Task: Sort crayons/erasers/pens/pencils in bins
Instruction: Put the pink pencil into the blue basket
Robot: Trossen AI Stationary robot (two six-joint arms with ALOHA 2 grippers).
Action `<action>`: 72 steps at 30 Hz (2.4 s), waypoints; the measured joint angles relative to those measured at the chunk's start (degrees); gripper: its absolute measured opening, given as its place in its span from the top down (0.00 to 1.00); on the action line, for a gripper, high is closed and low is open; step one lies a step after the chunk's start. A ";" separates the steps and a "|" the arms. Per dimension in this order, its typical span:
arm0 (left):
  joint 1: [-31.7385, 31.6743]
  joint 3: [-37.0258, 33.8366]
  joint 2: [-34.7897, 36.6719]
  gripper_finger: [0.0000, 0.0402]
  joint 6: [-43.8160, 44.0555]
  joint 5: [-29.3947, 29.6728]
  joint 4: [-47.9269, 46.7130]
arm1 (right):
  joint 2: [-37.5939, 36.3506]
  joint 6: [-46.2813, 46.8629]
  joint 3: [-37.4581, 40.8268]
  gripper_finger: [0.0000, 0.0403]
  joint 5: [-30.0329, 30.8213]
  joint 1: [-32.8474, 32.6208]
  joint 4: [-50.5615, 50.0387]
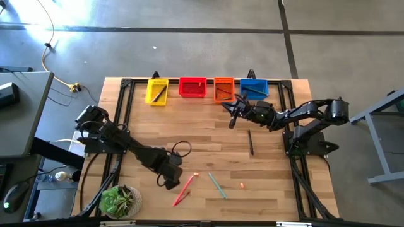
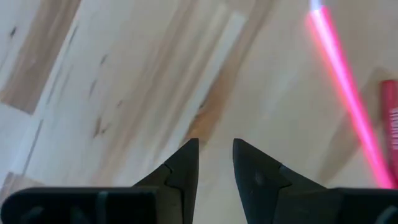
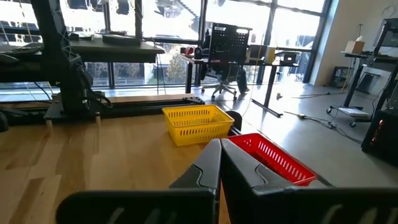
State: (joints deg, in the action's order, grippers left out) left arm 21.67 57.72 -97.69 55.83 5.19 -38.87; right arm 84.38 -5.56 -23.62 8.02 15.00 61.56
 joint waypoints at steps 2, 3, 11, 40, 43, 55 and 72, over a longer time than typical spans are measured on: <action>0.10 1.06 0.04 0.78 0.03 -0.29 0.09 | 0.00 1.50 0.00 1.00 -0.03 0.00 0.00; 0.11 1.56 0.08 0.78 0.05 -0.53 0.21 | 0.00 2.43 0.00 1.00 -0.06 -0.03 -0.01; 0.94 6.08 -2.36 0.78 1.03 -0.53 1.51 | 0.00 5.10 0.01 1.00 3.04 -5.65 -4.40; 4.68 26.55 -20.90 0.72 13.30 9.26 -6.51 | 0.04 4.61 0.11 1.00 32.25 -38.24 -5.32; 5.23 26.39 -21.42 0.72 14.05 9.14 -6.56 | 0.04 5.53 0.12 1.00 34.12 -40.40 -5.79; 6.32 26.63 -24.46 0.74 14.50 9.51 -7.90 | 0.04 6.70 0.11 1.00 40.50 -46.13 -6.90; 6.06 26.31 -23.35 0.99 7.51 9.88 -15.51 | 0.04 9.84 0.11 1.00 41.37 -46.58 -10.15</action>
State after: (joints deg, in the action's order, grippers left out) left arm 27.73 84.03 -121.04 63.34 15.07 -54.38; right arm 84.42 4.28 -23.51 49.39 -31.57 51.41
